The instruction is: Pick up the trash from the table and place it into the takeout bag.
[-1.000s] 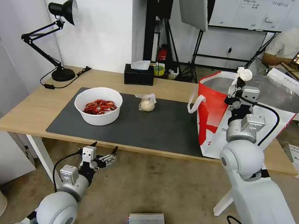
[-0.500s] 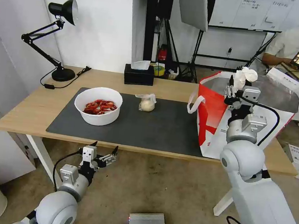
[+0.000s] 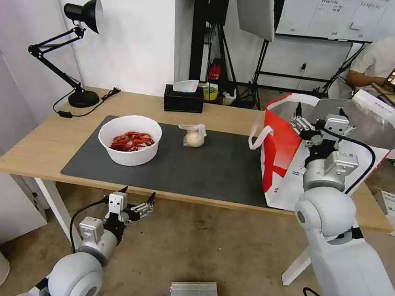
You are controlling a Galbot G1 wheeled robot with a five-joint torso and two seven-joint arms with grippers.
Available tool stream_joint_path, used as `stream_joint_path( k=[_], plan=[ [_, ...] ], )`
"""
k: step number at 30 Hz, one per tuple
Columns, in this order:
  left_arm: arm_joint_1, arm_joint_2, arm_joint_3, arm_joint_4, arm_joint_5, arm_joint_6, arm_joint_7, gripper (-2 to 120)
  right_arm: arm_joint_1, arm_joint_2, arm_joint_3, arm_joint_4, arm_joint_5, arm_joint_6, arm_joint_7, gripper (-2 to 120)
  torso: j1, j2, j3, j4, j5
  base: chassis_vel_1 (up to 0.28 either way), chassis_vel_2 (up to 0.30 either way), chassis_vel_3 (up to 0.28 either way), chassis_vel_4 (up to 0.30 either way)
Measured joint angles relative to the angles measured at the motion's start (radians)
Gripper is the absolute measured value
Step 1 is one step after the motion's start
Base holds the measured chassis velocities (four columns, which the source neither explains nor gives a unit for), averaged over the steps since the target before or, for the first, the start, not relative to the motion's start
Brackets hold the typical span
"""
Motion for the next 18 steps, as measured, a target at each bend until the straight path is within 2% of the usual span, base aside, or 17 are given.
stream_joint_path(
  k=[7,11,15,18],
  plan=[
    [0.001,0.002,-0.001,-0.004,-0.001,0.0,0.0,100,-0.003,0.0,0.005,0.007,-0.001,0.006,-0.004,100,0.0,0.0,0.0,0.0,0.0,0.0,0.0,0.0,0.0],
    [0.002,0.005,-0.006,-0.009,-0.005,0.0,0.0,100,0.002,-0.001,0.009,0.009,0.007,0.041,-0.023,100,0.0,0.0,0.0,0.0,0.0,0.0,0.0,0.0,0.0],
    [0.003,0.006,-0.008,-0.011,-0.006,0.0,0.0,100,0.003,-0.004,0.009,0.027,0.041,0.09,-0.075,100,0.0,0.0,0.0,0.0001,0.0,0.0,0.0,0.0,0.0],
    [0.003,0.007,-0.009,-0.012,-0.007,0.0,0.0,100,-0.009,-0.013,0.005,0.061,0.116,0.136,-0.17,100,0.0,0.0,0.0,0.0001,-0.0001,0.0,0.0,0.0,0.0]
  ],
)
